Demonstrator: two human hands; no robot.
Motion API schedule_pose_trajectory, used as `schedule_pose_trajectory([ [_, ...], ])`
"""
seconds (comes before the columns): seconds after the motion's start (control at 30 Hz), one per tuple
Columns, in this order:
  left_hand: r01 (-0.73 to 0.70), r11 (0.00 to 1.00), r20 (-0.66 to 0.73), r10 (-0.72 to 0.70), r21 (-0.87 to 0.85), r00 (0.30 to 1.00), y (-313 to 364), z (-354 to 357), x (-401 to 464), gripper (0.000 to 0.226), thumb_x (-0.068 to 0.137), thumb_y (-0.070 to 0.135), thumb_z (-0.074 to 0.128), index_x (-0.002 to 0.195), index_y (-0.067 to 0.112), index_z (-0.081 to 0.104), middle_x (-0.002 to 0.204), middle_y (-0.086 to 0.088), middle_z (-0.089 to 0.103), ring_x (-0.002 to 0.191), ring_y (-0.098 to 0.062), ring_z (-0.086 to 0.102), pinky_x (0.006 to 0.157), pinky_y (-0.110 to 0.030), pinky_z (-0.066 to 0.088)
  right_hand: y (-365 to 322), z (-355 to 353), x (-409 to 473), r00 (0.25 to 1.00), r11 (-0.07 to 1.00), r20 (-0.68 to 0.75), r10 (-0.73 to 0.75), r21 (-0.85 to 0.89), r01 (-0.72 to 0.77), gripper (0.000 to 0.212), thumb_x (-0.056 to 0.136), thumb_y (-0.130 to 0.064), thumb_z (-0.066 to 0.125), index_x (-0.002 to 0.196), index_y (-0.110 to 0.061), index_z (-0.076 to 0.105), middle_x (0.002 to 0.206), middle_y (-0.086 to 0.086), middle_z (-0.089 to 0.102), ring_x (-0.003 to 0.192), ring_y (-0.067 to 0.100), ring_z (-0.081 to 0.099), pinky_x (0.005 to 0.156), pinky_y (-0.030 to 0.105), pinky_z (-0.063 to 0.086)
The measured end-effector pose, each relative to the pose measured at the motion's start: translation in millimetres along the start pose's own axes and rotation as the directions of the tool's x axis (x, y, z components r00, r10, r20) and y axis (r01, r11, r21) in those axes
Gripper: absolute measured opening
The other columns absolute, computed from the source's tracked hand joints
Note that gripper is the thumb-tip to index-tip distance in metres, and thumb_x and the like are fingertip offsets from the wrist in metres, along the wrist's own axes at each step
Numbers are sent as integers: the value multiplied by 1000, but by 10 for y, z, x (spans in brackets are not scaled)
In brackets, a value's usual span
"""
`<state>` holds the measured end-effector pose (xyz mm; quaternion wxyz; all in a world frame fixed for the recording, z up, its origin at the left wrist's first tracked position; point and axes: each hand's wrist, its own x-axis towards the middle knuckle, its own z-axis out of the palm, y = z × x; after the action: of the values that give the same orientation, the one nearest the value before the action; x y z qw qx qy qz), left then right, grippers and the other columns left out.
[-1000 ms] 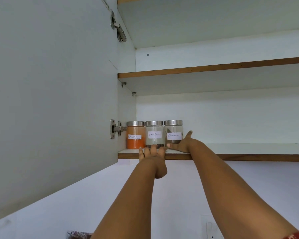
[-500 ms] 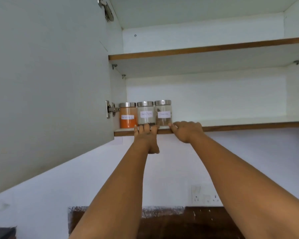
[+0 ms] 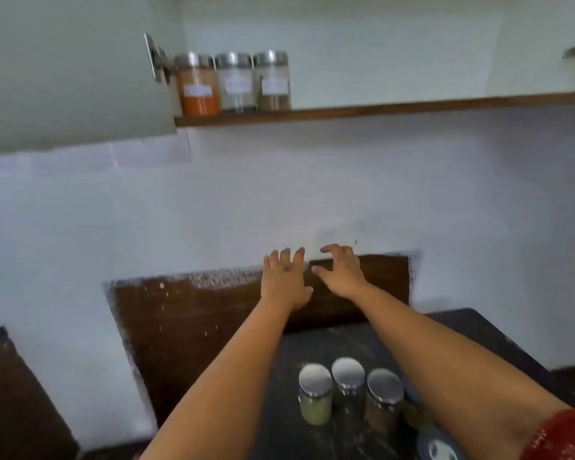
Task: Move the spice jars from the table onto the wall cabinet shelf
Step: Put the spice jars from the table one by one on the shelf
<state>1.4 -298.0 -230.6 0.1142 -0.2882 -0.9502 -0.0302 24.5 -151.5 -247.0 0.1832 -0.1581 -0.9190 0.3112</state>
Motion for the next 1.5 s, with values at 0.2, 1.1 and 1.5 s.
schedule_pose_trajectory([
  [0.2, 141, 977, 352, -76, -162, 933, 79, 1278, -1004, 86, 84, 46, 62, 152, 18, 17, 152, -16, 27, 142, -38, 20, 118, -48, 18, 922, 704, -711, 937, 967, 252, 240, 23, -254, 49, 88, -35, 67, 131, -22, 49, 138, 9, 37, 124, 28, 46, 103, 37, 41],
  [1.1, 598, 631, 563, -292, -494, 773, -54, 2037, -1588, 66, 92, 53, 50, 146, 22, 29, 148, -10, 38, 139, -33, 27, 107, -48, 35, 1072, 1543, -1084, 833, 883, 552, -33, -375, 283, 96, 76, -72, 58, 153, -32, 16, 161, 2, 20, 150, 31, 4, 118, 53, 6],
  [1.5, 534, 703, 578, -213, -470, 788, -100, 2047, -1648, 75, 89, 44, 60, 150, 17, 26, 150, -12, 35, 139, -33, 28, 110, -47, 33, 854, 1667, -1189, 718, 826, 688, 106, -462, 321, 86, 74, -55, 73, 146, -26, 35, 152, 8, 21, 137, 34, 27, 105, 50, 40],
])
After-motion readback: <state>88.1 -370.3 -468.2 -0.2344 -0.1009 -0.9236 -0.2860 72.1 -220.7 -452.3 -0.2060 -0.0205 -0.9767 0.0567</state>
